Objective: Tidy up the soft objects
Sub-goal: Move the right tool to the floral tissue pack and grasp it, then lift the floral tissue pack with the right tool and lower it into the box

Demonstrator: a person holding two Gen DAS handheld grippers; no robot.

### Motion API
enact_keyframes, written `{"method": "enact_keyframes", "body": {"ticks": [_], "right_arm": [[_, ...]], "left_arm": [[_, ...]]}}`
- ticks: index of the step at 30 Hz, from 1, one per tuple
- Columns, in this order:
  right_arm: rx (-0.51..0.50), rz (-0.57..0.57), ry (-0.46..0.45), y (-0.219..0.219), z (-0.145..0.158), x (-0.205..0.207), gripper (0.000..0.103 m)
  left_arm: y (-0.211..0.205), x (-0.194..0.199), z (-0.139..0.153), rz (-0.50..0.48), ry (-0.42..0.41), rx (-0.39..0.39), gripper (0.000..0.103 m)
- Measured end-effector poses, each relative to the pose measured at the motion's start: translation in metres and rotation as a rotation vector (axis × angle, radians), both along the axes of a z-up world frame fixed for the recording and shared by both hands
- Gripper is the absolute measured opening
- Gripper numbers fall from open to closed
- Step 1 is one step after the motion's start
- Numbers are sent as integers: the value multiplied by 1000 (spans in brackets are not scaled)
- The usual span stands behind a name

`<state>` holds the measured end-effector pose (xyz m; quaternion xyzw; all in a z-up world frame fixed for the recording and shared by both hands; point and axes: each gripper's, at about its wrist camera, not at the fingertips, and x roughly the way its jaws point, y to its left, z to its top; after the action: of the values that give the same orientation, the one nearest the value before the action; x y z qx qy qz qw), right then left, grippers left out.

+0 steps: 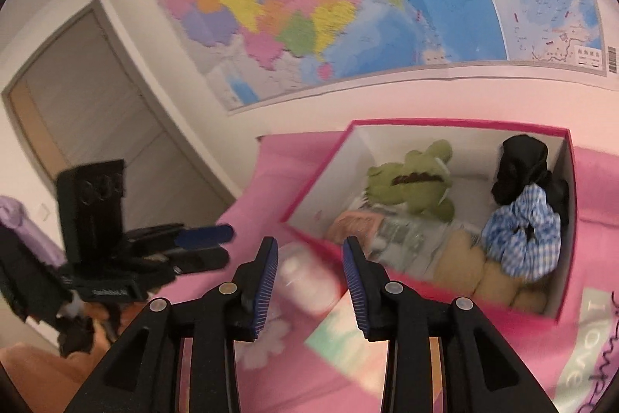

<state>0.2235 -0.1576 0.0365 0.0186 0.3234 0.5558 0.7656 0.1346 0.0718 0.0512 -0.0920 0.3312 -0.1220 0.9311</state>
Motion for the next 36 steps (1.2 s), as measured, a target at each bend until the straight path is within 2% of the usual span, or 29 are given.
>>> {"method": "enact_keyframes", "body": {"ticks": [3,8,13,19,22,29,32,36], "right_arm": [[7,33,-11,-18,3,-23,35],[-26,56,-7,-41,-10,-50,36],[-98,50,45,-62,-41,-66,36],[-206,73,159,-70,-96,-82,36],[-253,95,206,-66,-120,-90,36],[-269,129,271,-69,-143,-102,36],[-270,137,276,-67,-147,-105,28],[-265,122,260,-67,-147,-107,26]], "left_arm": [[-12,-16,-11,-49,20,-9,48],[-34,-35,-40,-135,105,-37,51],[-50,-46,-63,-196,188,-59,51],[-66,-60,-98,-252,308,-105,51],[-72,-65,-111,-256,355,-92,51],[-80,-74,-123,-268,389,-115,50],[-83,-73,-123,-271,390,-125,41],[-81,-70,-121,-257,384,-135,41]]}}
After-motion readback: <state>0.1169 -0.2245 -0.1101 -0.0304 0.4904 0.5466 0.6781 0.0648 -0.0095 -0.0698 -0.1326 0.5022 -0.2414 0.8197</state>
